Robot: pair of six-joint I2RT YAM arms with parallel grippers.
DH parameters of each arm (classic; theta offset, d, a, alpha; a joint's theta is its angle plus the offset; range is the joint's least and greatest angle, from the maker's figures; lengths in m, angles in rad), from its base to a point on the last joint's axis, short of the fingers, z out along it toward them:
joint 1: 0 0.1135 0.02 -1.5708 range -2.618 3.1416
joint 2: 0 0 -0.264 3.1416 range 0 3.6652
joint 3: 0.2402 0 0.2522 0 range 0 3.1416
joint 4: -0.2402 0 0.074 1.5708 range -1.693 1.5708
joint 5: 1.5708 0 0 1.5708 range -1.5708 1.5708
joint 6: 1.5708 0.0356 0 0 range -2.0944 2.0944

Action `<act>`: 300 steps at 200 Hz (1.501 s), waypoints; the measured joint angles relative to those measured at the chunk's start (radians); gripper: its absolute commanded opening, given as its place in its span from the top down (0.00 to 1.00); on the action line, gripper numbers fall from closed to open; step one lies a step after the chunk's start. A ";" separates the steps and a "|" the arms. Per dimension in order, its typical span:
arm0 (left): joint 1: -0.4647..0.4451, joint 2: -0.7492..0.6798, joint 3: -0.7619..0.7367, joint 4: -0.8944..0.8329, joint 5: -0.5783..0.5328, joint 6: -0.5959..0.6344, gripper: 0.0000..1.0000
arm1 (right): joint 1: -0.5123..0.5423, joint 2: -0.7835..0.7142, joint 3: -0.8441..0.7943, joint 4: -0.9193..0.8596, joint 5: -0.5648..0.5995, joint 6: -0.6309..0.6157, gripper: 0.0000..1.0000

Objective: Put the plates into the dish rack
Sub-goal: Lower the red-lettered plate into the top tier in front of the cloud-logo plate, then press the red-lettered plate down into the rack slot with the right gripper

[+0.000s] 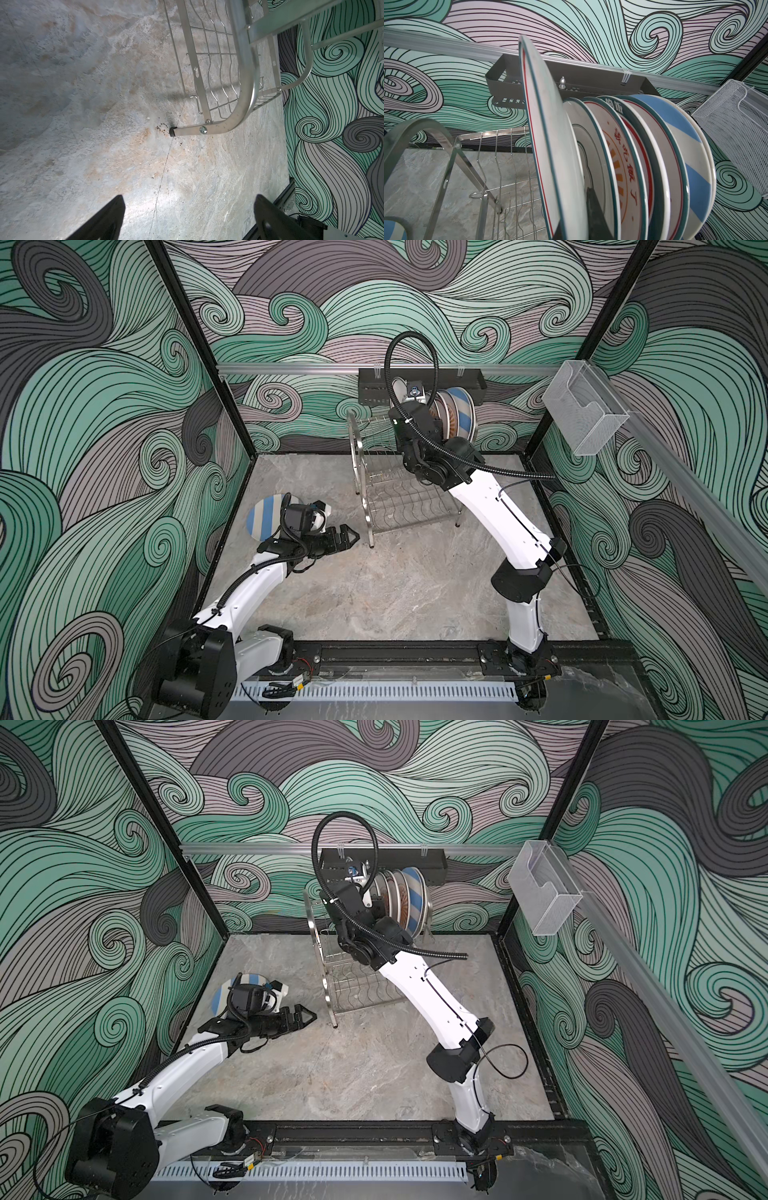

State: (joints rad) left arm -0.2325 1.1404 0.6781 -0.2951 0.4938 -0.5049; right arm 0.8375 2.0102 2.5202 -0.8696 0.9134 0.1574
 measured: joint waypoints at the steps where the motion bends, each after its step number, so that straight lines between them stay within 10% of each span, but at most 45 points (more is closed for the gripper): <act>1: 0.000 0.000 0.000 0.000 0.000 0.000 0.01 | 0.000 0.000 0.000 0.000 0.000 0.000 1.00; 300: -0.014 -0.028 -0.009 -0.008 -0.038 0.000 0.01 | -0.039 -0.017 -0.175 0.078 -0.053 0.109 0.90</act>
State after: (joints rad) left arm -0.2470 1.1126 0.6689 -0.3035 0.4557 -0.5045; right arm 0.7990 1.9930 2.3447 -0.7914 0.8600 0.2665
